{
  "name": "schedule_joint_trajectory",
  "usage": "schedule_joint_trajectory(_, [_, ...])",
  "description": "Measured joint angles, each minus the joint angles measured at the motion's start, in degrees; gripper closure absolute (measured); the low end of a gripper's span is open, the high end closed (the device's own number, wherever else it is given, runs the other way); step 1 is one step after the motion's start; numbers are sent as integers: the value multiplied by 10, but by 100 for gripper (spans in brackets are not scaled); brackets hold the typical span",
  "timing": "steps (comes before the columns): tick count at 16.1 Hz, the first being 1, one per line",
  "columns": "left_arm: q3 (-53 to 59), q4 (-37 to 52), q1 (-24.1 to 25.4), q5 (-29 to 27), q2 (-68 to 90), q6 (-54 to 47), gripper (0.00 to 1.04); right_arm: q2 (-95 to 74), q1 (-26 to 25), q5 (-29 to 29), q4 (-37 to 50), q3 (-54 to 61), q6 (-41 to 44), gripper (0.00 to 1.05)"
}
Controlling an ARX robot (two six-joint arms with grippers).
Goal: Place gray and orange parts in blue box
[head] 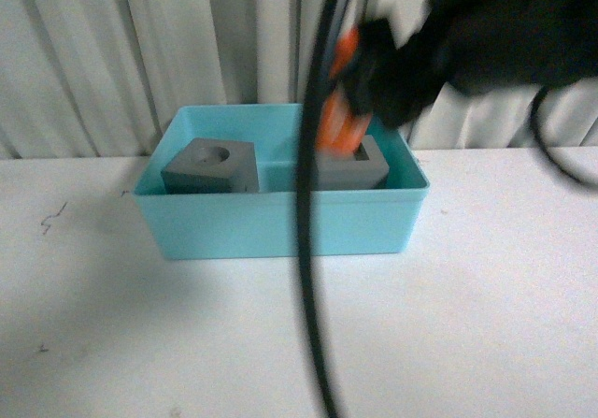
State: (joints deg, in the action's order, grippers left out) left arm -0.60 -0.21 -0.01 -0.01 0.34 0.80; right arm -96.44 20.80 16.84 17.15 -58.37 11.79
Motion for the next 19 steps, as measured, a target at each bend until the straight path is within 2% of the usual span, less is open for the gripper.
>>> schedule_joint_trajectory(2, [0, 0, 0, 0, 0, 0, 7, 47, -40, -63, 45, -17, -60, 58])
schedule_joint_trajectory(4, [0, 0, 0, 0, 0, 0, 7, -13, -49, -111, 49, -49, -94, 58])
schedule_joint_trajectory(6, [0, 0, 0, 0, 0, 0, 7, -101, -23, -150, 40, -105, -109, 58])
schedule_joint_trajectory(8, [0, 0, 0, 0, 0, 0, 7, -166, 7, -178, 26, -213, -130, 58])
schedule_joint_trajectory(11, [0, 0, 0, 0, 0, 0, 7, -257, 46, -195, -22, -318, -159, 58])
schedule_joint_trajectory(13, [0, 0, 0, 0, 0, 0, 7, -350, 93, -203, -59, -382, -195, 58])
schedule_joint_trajectory(19, [0, 0, 0, 0, 0, 0, 7, -382, 92, -216, -81, -391, -204, 58])
